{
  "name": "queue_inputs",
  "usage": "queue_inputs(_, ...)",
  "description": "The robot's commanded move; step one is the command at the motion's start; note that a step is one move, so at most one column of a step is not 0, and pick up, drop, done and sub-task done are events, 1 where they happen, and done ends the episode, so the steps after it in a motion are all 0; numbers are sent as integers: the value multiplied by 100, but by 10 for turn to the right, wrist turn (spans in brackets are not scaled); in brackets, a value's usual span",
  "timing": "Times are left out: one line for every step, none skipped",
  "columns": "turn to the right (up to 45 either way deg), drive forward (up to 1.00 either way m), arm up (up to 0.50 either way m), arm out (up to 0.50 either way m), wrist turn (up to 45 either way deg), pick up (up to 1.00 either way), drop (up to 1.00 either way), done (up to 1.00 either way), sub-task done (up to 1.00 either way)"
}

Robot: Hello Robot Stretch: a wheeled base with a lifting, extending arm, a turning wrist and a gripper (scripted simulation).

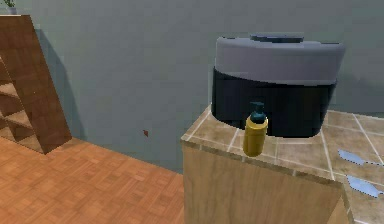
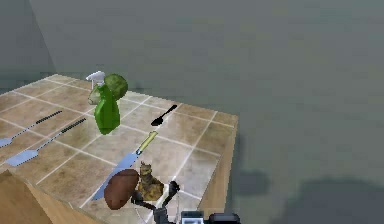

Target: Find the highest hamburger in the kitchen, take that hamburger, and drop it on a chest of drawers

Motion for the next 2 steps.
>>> queue_inputs(0, 0, 10, 0, 0, 0, 0, 0, 0)
queue_inputs(-300, 0, 0, 0, 0, 0, 0, 0, 0)
